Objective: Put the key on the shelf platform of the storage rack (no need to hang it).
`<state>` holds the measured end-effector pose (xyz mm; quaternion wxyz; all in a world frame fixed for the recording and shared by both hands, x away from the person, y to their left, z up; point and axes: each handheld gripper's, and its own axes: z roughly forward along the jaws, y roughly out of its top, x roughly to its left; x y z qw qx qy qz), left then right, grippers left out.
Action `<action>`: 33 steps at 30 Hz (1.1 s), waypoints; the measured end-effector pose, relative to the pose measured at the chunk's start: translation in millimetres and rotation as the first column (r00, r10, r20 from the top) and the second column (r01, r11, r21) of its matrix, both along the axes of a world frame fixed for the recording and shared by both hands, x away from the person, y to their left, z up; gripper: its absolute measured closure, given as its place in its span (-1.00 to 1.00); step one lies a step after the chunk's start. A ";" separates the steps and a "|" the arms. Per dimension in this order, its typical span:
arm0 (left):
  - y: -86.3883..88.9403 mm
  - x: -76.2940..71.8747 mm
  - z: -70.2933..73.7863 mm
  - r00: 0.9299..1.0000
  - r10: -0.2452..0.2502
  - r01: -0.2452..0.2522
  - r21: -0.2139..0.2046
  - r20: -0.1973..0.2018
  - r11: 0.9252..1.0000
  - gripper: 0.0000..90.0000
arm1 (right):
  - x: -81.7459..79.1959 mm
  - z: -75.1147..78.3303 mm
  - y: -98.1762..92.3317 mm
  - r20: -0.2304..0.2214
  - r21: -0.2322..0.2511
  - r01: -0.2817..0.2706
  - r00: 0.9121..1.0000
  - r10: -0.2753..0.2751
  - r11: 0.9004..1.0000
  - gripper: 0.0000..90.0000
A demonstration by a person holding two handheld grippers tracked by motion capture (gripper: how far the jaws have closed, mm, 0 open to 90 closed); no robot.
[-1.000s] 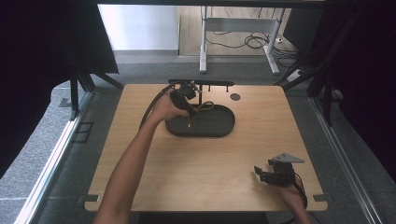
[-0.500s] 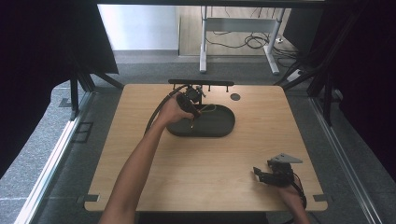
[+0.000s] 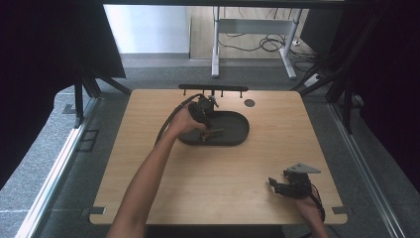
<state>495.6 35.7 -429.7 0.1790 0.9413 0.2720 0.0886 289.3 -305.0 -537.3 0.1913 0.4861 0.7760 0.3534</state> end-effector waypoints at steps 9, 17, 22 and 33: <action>3.9 -7.4 10.1 1.000 -0.007 0.008 -0.017 0.021 1.000 0.26 | 0.0 0.0 0.8 -0.001 0.000 -0.003 1.000 0.003 1.000 -0.34; 9.8 -19.9 20.3 0.999 -0.029 0.031 -0.037 0.039 0.999 0.21 | 0.0 -0.1 1.4 0.000 -0.003 -0.001 1.000 0.001 1.000 -0.34; 13.8 -28.2 26.4 0.998 -0.034 0.036 -0.044 0.046 0.998 0.21 | 0.4 -0.2 2.6 0.004 -0.009 -0.003 1.000 0.003 1.000 -0.34; 30.7 -55.2 33.1 0.997 -0.047 0.051 -0.061 0.053 0.997 0.19 | 0.3 -0.4 4.0 0.003 -0.012 -0.004 1.000 0.004 1.000 -0.34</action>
